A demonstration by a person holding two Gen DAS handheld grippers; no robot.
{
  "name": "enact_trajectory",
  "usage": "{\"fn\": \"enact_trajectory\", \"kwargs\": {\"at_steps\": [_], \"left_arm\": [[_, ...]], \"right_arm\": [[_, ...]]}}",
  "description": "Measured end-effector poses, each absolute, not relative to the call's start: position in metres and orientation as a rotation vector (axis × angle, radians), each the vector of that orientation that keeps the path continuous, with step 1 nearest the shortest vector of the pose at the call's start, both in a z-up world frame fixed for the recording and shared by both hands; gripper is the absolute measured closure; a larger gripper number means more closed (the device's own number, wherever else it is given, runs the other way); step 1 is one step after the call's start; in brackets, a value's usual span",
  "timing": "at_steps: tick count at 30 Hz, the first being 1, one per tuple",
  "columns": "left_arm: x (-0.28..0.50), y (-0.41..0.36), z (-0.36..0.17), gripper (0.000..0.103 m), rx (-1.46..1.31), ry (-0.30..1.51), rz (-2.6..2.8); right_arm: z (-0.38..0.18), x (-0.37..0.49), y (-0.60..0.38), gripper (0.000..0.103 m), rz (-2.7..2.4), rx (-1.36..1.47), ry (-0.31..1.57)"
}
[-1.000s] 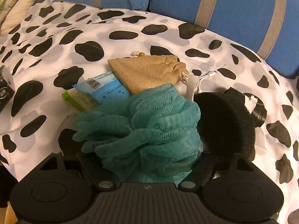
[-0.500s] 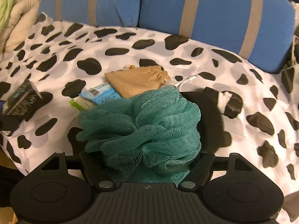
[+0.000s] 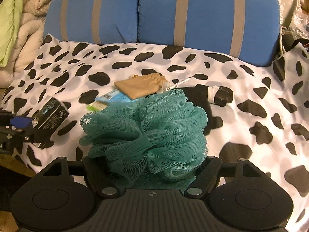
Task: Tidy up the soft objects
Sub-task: 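Carry the black box and the loofah over the cardboard box with both grippers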
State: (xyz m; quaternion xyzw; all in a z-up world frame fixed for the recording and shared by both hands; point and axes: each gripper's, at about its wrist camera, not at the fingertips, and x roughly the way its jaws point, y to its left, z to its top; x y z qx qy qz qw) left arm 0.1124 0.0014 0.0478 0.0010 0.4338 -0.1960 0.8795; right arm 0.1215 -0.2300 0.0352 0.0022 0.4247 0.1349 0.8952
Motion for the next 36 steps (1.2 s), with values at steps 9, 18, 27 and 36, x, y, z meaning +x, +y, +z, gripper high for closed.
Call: {"fn": "enact_trajectory", "kwargs": {"at_steps": [9, 18, 27, 36], "left_arm": [[0.083, -0.002, 0.044, 0.056, -0.006, 0.923, -0.416], [0.054, -0.005, 0.038, 0.056, -0.01, 0.952, -0.41], [0.025, -0.013, 0.026, 0.056, 0.017, 1.021, -0.41], [0.005, -0.016, 0.008, 0.056, 0.006, 1.157, -0.38]], "right_arm": [[0.042, 0.077, -0.23, 0.025, 0.315, 0.036, 0.887], [0.041, 0.032, -0.226, 0.025, 0.352, 0.046, 0.928], [0.033, 0.0, -0.217, 0.024, 0.371, 0.041, 1.007], [0.014, -0.013, -0.207, 0.024, 0.364, 0.006, 1.145]]}}
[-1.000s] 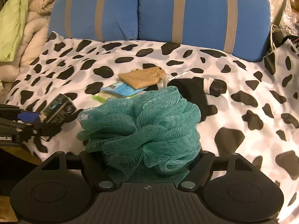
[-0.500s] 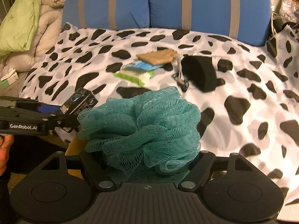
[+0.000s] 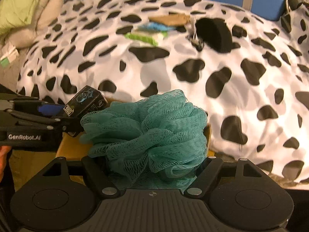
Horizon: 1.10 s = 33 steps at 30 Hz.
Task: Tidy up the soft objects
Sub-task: 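Carry the black box and the loofah over the cardboard box with both grippers, then open both grippers to drop the black box and loofah into the cardboard box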
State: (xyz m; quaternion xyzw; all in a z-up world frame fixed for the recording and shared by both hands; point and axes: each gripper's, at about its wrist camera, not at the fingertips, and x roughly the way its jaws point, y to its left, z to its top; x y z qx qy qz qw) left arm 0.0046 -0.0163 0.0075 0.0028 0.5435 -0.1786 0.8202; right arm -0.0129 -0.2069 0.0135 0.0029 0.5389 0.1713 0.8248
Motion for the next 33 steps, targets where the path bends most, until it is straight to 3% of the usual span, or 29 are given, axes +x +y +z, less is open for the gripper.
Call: {"fn": "enact_trajectory", "kwargs": {"at_steps": [15, 20, 21, 24, 33], "left_arm": [[0.005, -0.021, -0.007, 0.056, 0.05, 1.244, -0.357], [0.01, -0.02, -0.009, 0.054, 0.053, 1.253, -0.305], [0.012, -0.02, -0.011, 0.053, 0.052, 1.264, -0.29], [0.015, -0.017, -0.016, 0.033, 0.057, 1.297, -0.248], [0.017, -0.015, -0.02, 0.033, 0.066, 1.324, -0.234]], "right_arm": [[0.002, -0.012, -0.201, 0.023, 0.364, -0.029, 1.234], [0.001, -0.01, -0.198, 0.002, 0.35, -0.058, 1.231], [0.002, -0.011, -0.198, 0.0, 0.352, -0.061, 1.226], [0.002, -0.011, -0.197, 0.0, 0.356, -0.065, 1.221], [0.0, -0.01, -0.196, 0.0, 0.348, -0.076, 1.23]]}}
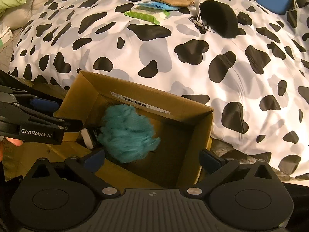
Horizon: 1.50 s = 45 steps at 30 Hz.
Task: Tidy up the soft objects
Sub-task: 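Open both grippers to drop the black box and loofah into the cardboard box, then withdraw both grippers from the cardboard box back toward the bed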
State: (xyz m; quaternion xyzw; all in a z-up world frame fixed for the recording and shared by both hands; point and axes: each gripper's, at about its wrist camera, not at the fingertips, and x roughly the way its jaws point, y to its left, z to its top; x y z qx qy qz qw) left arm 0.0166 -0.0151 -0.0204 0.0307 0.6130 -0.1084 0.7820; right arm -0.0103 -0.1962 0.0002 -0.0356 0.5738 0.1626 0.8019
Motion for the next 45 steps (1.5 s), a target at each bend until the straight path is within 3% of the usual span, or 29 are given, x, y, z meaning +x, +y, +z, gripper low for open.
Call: {"fn": "enact_trajectory", "kwargs": {"at_steps": [22, 45], "left_arm": [[0.016, -0.018, -0.009, 0.033, 0.065, 1.255, -0.266], [0.003, -0.028, 0.031, 0.033, 0.1, 0.931, -0.271]], "right_arm": [[0.004, -0.007, -0.203, 0.0, 0.286, -0.063, 1.191], [0.052, -0.01, -0.232, 0.0, 0.066, 0.008, 0.796]]}}
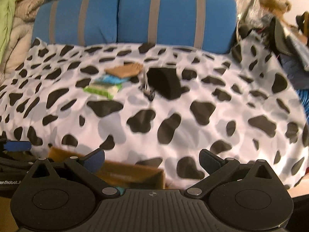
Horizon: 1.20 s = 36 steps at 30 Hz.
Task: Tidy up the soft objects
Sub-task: 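Withdraw both grippers from the cardboard box back toward the bed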
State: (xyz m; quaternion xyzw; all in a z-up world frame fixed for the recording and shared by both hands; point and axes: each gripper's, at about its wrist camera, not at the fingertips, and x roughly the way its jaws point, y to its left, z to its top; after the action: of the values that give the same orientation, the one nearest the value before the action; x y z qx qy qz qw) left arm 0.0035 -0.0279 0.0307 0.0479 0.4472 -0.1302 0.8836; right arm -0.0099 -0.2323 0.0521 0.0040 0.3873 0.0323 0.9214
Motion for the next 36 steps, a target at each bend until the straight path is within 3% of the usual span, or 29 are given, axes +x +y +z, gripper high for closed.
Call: {"fn": "enact_trajectory", "kwargs": {"at_steps": [10, 36], "left_arm": [[0.001, -0.028, 0.036, 0.033, 0.118, 0.868, -0.251], [0.001, -0.027, 0.045, 0.033, 0.097, 0.813, -0.261]], "right_arm": [[0.059, -0.017, -0.231, 0.0, 0.084, 0.004, 0.697], [0.057, -0.008, -0.236, 0.0, 0.097, 0.033, 0.763]]}}
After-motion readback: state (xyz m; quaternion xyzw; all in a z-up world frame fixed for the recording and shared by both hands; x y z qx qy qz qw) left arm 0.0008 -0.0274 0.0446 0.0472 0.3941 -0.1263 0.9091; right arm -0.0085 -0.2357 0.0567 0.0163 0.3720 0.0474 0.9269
